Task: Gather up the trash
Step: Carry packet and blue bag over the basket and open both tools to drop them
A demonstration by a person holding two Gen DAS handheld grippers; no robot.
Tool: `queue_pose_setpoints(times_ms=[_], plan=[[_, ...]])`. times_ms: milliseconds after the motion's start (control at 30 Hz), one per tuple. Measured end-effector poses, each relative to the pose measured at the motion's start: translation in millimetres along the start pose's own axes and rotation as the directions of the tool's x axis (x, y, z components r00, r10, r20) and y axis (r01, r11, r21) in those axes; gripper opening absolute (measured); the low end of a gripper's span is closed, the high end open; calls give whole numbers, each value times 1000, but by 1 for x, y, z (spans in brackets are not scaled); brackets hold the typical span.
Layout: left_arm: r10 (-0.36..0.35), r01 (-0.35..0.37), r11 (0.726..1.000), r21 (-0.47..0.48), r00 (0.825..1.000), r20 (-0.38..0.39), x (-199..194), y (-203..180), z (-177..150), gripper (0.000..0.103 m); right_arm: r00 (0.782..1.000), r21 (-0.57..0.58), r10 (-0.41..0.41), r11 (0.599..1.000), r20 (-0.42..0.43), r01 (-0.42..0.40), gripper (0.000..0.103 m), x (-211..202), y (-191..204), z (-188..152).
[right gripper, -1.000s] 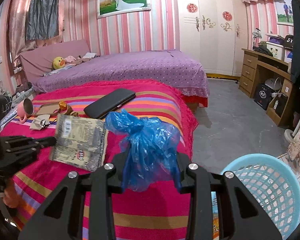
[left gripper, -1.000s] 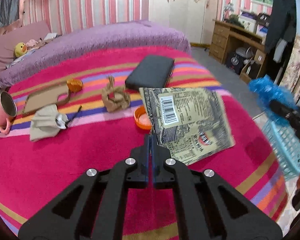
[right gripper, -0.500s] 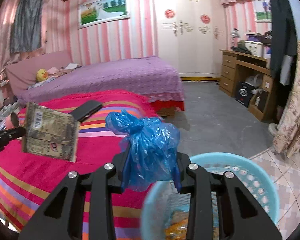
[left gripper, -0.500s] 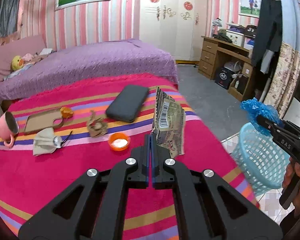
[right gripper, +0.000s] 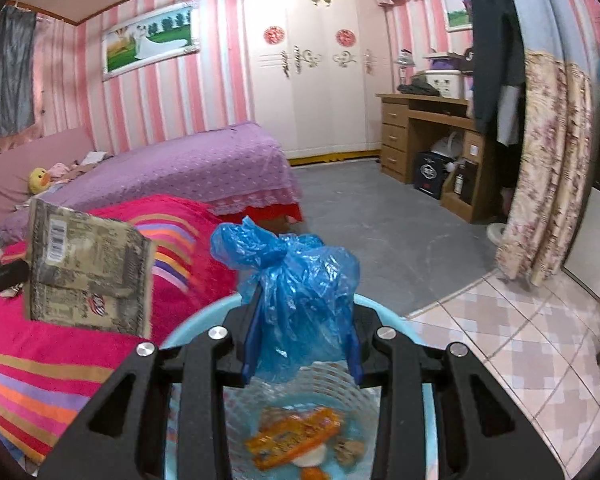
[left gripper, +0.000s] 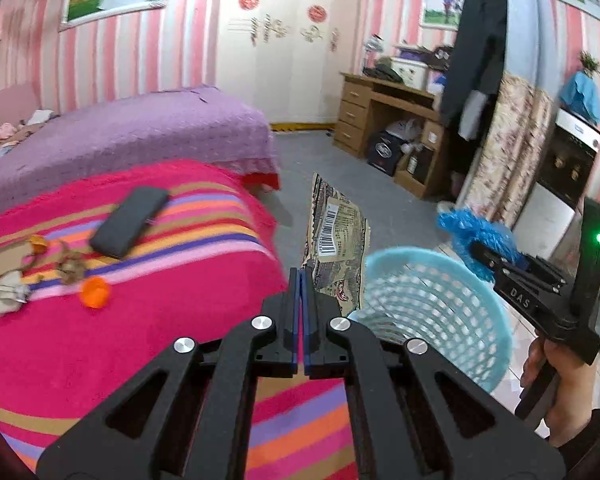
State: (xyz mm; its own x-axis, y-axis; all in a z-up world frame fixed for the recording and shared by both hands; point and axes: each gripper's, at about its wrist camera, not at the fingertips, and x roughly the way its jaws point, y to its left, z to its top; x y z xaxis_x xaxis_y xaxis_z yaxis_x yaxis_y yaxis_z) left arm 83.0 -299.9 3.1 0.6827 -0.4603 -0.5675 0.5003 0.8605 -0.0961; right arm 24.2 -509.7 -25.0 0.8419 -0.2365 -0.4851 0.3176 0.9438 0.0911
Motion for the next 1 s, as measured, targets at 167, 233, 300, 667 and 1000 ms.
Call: queue_pose_setpoints(times_ms=[167, 233, 300, 667, 1000], plan=[[-24, 25, 999, 33, 998, -50, 34, -43, -18, 0, 999, 15, -47, 999, -22, 48, 34, 0, -31, -7], [-28, 30, 999, 28, 997, -69, 48, -52, -24, 0, 998, 36, -51, 998, -35, 52, 34, 2, -43, -10], [-9, 11, 999, 31, 996, -87, 62, -62, -30, 0, 997, 38, -55, 998, -48, 57, 34, 3, -46, -12], [38, -32, 998, 47, 991, -129, 84, -72, -30, 75, 994, 24, -69, 997, -81, 71, 34, 9, -53, -17], [159, -158, 987, 19, 985, -68, 64, -24, -18, 97, 994, 2, -78, 997, -80, 79, 43, 13, -37, -17]])
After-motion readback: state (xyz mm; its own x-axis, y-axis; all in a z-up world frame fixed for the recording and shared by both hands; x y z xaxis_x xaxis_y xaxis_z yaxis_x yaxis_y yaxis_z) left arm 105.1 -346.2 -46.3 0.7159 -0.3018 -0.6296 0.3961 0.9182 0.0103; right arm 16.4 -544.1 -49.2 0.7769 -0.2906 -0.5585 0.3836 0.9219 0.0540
